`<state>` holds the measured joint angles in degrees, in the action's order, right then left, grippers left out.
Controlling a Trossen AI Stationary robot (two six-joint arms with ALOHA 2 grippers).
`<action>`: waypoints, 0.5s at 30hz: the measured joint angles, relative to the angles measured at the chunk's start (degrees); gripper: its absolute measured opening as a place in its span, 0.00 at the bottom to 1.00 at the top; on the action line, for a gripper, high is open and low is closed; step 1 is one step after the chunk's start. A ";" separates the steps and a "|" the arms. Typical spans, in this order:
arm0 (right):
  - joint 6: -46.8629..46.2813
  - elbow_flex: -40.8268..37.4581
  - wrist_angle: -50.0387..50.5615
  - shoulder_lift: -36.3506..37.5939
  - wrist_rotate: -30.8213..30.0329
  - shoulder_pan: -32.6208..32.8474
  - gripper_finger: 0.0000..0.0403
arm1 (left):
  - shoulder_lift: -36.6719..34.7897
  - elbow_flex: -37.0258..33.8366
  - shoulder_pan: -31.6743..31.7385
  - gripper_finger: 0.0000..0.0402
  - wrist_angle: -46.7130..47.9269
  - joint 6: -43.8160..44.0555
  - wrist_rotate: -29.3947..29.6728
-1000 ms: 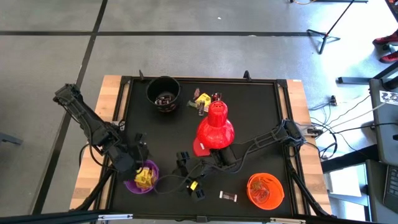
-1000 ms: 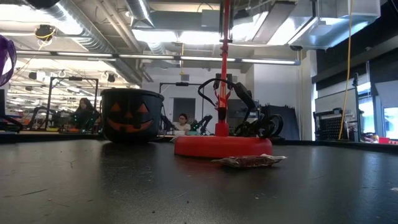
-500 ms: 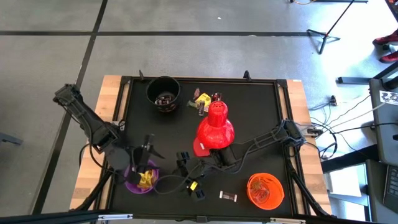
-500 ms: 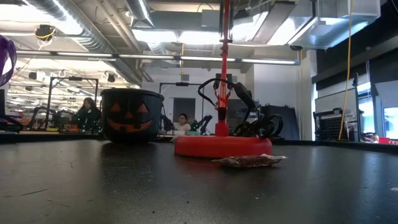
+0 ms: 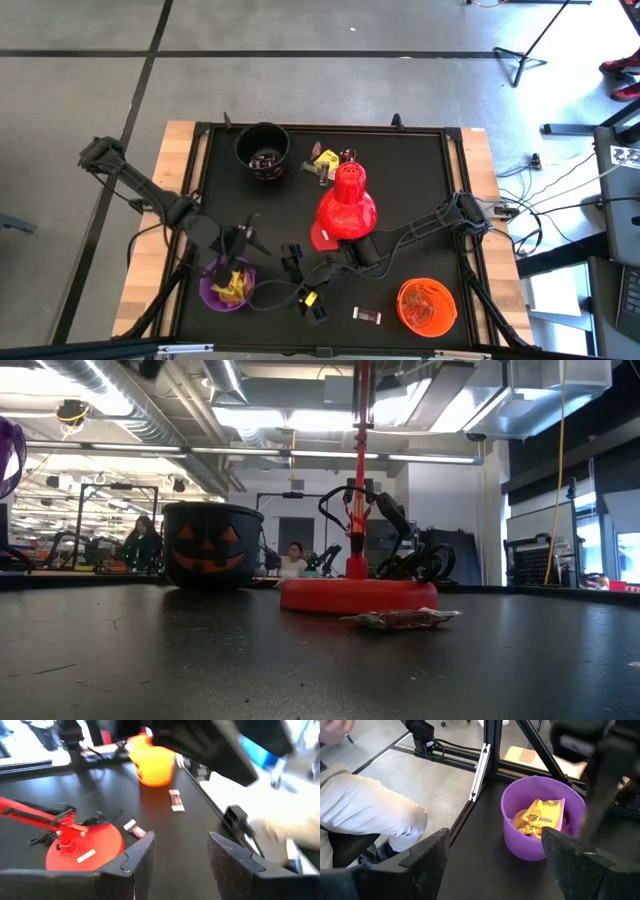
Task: Organize candy in baskets
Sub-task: Put the brown chocolate bar into the black bucket
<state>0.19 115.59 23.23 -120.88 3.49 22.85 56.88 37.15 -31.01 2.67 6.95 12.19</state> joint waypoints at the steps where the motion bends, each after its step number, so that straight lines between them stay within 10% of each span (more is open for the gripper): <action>1: 0.02 0.00 -0.07 0.00 0.01 0.00 0.78 | -0.71 -2.07 0.60 0.42 -3.27 0.99 0.37; 15: -1.64 -0.02 0.19 0.00 2.25 0.02 0.78 | -2.57 -8.09 2.28 0.42 -12.69 4.49 4.01</action>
<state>-1.44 115.57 23.42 -120.88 5.74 22.87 54.31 29.06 -28.73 -10.02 11.44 16.21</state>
